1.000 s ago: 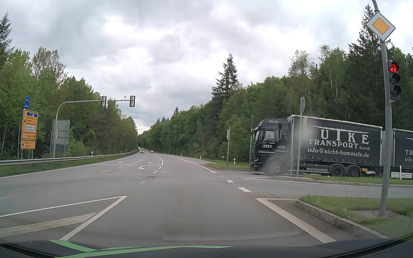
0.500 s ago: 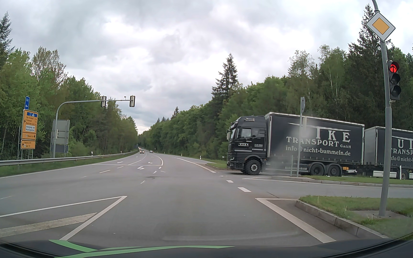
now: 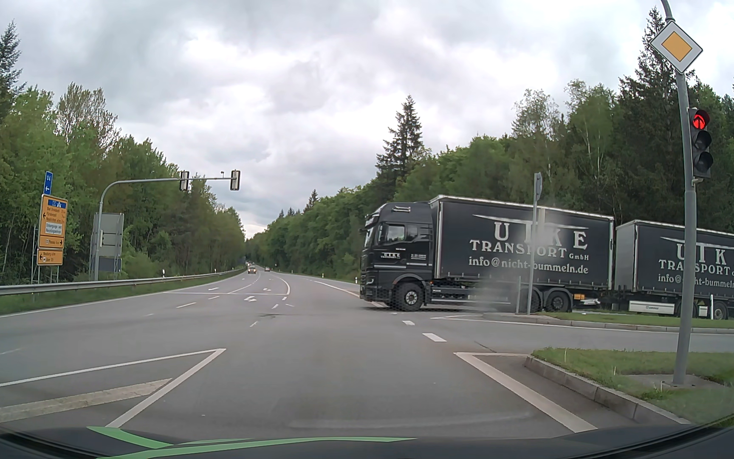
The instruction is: Follow the waypoints while adhering to traffic rules and regulations
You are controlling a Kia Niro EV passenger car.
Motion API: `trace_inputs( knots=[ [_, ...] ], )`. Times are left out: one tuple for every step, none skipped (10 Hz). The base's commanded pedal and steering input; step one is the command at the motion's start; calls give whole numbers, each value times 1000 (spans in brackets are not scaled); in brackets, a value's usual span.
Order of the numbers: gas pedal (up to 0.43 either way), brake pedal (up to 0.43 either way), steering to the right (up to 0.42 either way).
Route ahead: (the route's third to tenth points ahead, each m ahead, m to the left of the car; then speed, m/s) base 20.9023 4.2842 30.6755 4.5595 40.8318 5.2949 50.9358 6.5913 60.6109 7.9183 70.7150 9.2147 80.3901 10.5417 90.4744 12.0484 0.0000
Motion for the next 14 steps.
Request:
trace_inputs(
  knots=[
    [0,274,-10],
    [0,274,-11],
    [0,274,-10],
    [0,274,-10],
    [0,274,-10],
    [0,274,-10],
    [0,274,-10],
    [0,274,-11],
    [0,274,-11],
    [0,274,-11],
    [0,274,-11],
    [0,274,-10],
    [0,274,-11],
    [0,274,-11]
  ],
)
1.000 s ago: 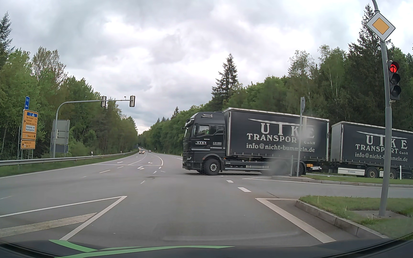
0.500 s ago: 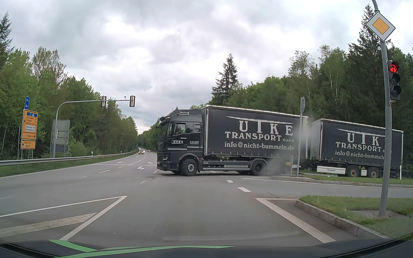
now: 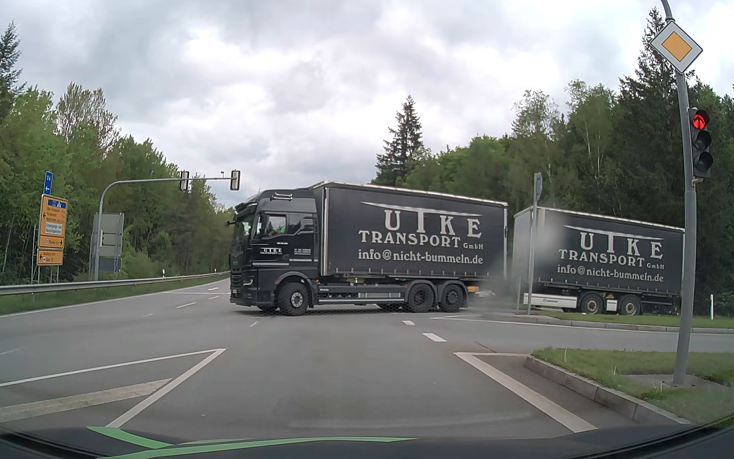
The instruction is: Follow the waypoints while adhering to traffic rules and regulations
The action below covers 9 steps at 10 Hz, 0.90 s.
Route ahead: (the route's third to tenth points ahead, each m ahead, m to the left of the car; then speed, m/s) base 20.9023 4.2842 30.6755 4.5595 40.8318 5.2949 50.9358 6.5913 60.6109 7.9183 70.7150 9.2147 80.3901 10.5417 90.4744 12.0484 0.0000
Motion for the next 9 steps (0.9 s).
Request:
trace_inputs(
  knots=[
    [0,274,-10],
    [0,274,-11],
    [0,274,-11],
    [0,274,-10],
    [0,274,-10],
    [0,274,-10],
    [0,274,-10],
    [0,274,-11],
    [0,280,-11]
  ],
)
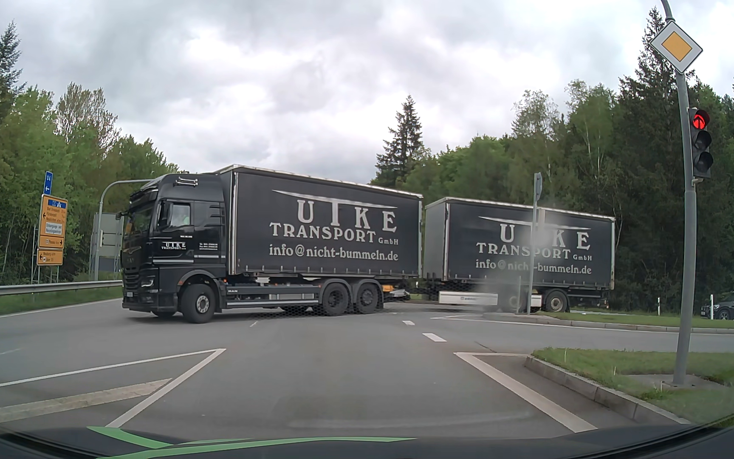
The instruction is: Follow the waypoints while adhering to traffic rules and regulations
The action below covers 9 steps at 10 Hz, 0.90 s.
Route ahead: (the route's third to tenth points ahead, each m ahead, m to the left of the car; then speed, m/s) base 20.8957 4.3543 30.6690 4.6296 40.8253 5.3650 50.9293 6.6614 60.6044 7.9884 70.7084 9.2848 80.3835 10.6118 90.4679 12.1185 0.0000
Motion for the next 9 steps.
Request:
trace_inputs(
  knots=[
    [0,280,-10],
    [0,280,-11],
    [0,280,-10],
    [0,280,-10],
    [0,280,-11],
    [0,280,-10],
    [0,287,-10],
    [0,287,-10],
    [0,287,-10]
  ],
)
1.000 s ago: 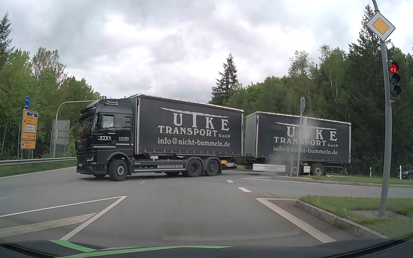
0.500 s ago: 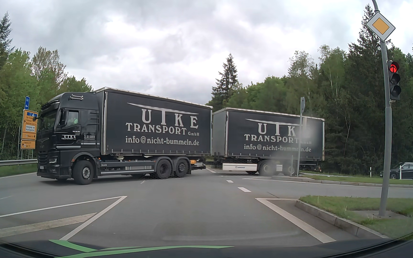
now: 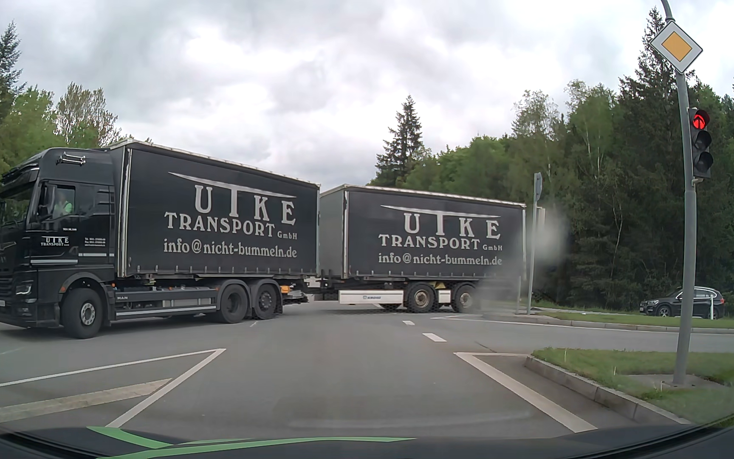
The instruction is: Follow the waypoints while adhering to traffic rules and regulations
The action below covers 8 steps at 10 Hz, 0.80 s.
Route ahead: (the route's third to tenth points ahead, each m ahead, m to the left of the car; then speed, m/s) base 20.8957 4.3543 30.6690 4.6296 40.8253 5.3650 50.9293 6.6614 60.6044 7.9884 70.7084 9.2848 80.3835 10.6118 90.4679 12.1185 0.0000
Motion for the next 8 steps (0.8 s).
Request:
trace_inputs(
  knots=[
    [0,280,-10],
    [0,280,-10],
    [0,280,-10],
    [0,280,-10],
    [0,287,-11],
    [0,280,-10],
    [0,280,-11],
    [0,280,-10]
  ],
)
